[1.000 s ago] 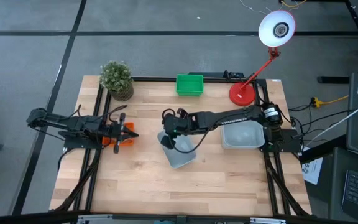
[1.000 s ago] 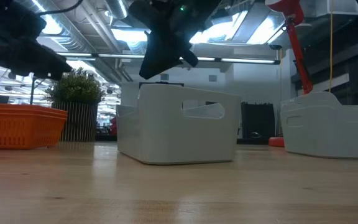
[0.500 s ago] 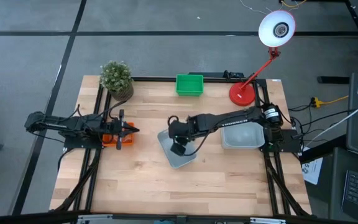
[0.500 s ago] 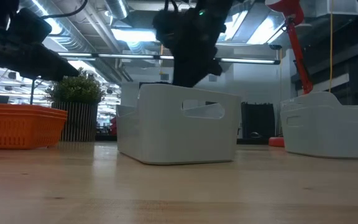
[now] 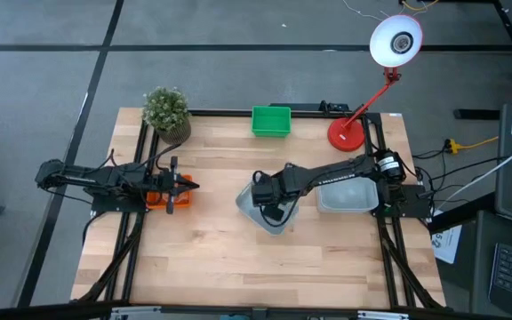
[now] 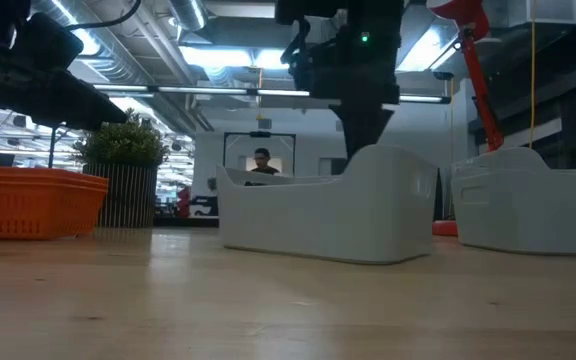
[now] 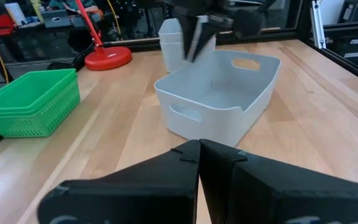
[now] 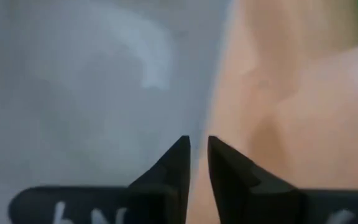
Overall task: Stack baskets by color
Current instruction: Stack the left gray bin onto the right gray bin
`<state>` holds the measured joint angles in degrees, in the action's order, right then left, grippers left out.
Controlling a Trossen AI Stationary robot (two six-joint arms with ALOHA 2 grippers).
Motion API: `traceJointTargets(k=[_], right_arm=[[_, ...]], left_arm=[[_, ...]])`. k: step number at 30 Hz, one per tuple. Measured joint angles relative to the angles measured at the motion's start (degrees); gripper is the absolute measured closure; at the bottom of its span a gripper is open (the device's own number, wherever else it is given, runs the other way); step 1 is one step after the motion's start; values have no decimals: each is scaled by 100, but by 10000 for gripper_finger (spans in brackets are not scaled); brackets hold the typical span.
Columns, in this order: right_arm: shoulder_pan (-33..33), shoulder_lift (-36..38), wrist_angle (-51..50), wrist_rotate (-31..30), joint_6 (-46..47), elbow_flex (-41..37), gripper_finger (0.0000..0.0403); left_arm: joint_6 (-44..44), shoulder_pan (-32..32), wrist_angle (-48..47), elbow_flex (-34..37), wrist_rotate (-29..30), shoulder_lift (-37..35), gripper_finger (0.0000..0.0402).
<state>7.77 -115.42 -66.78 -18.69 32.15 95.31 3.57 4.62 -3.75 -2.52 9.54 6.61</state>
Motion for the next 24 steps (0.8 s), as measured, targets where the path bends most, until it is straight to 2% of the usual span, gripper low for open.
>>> traceJointTargets(k=[4, 7, 13, 20, 24], right_arm=[[-97, 0, 2, -865, -441, 0, 347], [-206, 0, 2, -995, -559, 0, 347], [-331, 2, 314, 691, -405, 58, 347], [33, 11, 1256, 1965, -1076, -19, 347], [195, 15, 1147, 2191, -927, -299, 347]], left_arm=[[-1, 0, -2, 1, 1, 0, 401], [-4, 0, -2, 2, 1, 0, 401], [-39, 0, -2, 2, 2, 0, 401], [-37, 0, -2, 2, 4, 0, 401], [-37, 0, -2, 2, 7, 0, 401]])
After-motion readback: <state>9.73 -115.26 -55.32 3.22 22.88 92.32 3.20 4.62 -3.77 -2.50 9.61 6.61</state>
